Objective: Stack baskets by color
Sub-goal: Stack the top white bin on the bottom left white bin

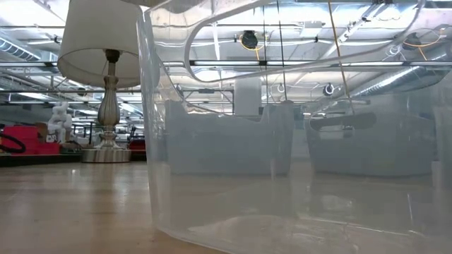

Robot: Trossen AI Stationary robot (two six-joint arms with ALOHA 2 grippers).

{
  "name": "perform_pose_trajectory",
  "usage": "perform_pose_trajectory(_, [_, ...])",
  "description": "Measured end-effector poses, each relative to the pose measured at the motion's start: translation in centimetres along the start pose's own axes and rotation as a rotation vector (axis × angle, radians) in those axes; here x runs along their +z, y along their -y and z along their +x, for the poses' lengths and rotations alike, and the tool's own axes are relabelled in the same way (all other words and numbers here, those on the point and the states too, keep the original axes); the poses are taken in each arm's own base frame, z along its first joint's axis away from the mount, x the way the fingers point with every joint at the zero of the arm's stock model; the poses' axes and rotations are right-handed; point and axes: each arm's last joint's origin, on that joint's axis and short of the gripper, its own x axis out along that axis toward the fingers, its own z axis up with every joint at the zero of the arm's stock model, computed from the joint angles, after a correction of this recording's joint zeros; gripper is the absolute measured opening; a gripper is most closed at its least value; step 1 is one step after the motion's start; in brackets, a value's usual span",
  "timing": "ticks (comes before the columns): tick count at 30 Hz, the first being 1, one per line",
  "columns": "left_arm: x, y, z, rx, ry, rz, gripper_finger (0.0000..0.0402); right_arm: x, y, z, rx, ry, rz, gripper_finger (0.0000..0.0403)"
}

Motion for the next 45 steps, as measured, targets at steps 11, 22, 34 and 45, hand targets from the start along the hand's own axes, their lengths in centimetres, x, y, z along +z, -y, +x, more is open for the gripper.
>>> perform_pose_trajectory(11, [1.6,0.4,3.4,0.148,0.008,0.025,0.001,0.5,-3.1,2.7,-0.093,-0.128,-0.278,0.0201])
perform_pose_trajectory(22, [2.2,0.3,4.5,0.18,-0.013,0.047,0.001,1.4,-4.1,0.7,-0.181,-0.186,-0.487,0.0201])
perform_pose_trajectory(34, [2.8,-0.4,4.8,0.238,0.046,-0.06,0.001,1.0,-3.6,2.0,-0.058,-0.097,-0.217,0.0201])
perform_pose_trajectory(45, [3.5,0.2,4.9,0.208,0.134,-0.086,0.001,-1.6,-1.8,3.9,-0.082,-0.261,-0.404,0.0189])
